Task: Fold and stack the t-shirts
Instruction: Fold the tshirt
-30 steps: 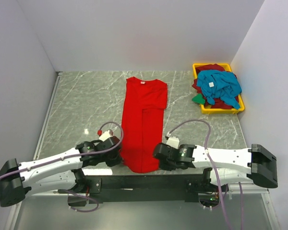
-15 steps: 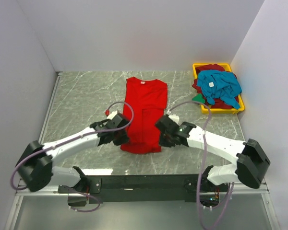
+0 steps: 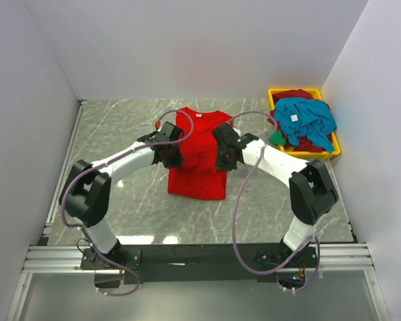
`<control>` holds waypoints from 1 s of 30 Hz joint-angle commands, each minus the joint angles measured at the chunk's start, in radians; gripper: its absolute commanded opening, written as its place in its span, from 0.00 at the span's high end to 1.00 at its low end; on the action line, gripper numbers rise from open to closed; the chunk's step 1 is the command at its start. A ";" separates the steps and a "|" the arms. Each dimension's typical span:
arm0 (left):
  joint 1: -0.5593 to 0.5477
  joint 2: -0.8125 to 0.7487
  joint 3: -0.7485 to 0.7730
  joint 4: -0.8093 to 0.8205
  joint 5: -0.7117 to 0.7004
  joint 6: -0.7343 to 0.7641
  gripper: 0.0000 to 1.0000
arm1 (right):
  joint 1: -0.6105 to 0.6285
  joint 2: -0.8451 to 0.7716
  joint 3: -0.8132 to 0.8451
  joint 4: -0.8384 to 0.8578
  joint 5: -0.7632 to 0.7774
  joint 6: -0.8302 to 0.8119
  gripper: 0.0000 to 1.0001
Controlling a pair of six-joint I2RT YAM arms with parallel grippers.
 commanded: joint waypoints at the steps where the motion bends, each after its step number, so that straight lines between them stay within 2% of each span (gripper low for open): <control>1: 0.038 0.055 0.102 0.001 0.034 0.097 1.00 | -0.043 0.054 0.102 -0.013 -0.023 -0.061 1.00; 11: 0.167 0.184 0.222 -0.010 0.117 0.185 1.00 | -0.104 0.248 0.304 -0.070 -0.057 -0.058 1.00; 17: 0.191 0.238 0.248 0.036 0.218 0.197 1.00 | -0.129 0.262 0.318 -0.095 -0.051 -0.063 1.00; 30: 0.217 0.316 0.306 0.025 0.267 0.216 1.00 | -0.159 0.277 0.337 -0.102 -0.059 -0.057 1.00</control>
